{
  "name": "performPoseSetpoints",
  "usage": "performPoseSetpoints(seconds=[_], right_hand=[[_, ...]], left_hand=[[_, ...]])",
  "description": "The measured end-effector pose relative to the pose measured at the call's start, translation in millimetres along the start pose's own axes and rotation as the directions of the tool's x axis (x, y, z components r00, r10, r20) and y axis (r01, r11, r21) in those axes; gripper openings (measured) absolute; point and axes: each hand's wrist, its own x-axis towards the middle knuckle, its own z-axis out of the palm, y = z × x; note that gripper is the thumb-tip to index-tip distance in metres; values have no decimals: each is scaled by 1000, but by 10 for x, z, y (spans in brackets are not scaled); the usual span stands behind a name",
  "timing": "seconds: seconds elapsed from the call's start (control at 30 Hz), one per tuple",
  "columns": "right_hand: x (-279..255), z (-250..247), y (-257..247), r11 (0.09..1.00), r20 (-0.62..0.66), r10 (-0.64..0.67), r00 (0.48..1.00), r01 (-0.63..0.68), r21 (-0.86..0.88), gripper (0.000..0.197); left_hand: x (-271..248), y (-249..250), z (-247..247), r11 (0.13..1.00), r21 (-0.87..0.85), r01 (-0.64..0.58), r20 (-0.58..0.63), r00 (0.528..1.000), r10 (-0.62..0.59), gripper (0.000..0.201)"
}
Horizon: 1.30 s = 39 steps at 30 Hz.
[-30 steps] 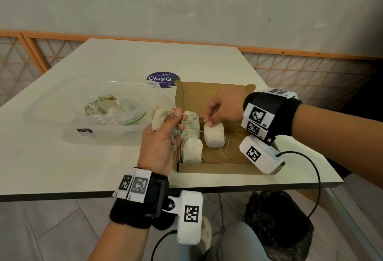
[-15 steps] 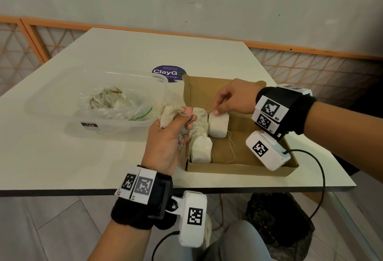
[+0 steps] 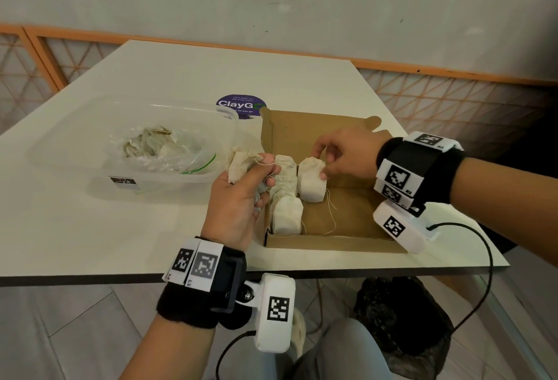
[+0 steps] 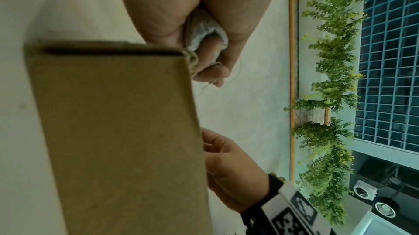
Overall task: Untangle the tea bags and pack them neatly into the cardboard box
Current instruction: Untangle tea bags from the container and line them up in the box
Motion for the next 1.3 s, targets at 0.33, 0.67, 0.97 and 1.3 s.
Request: performPoseSetpoints(seconds=[0.33, 0.67, 0.97, 1.3], right_hand=[[118, -23, 52, 993, -11, 54, 999, -52, 103, 23], [-485, -118, 15, 698, -134, 104, 985, 24, 715, 15], [-710, 711, -165, 601, -372, 57, 927, 266, 754, 39], [-649, 732, -110, 519, -335, 111, 936, 233, 822, 35]], left_hand=[[-2, 30, 30, 999, -10, 30, 27, 999, -30, 5], [43, 91, 275, 826, -378, 419, 245, 905, -347, 18], [2, -124, 453, 795, -373, 479, 235, 877, -418, 34], [17, -169, 504, 869, -324, 375, 223, 922, -315, 45]])
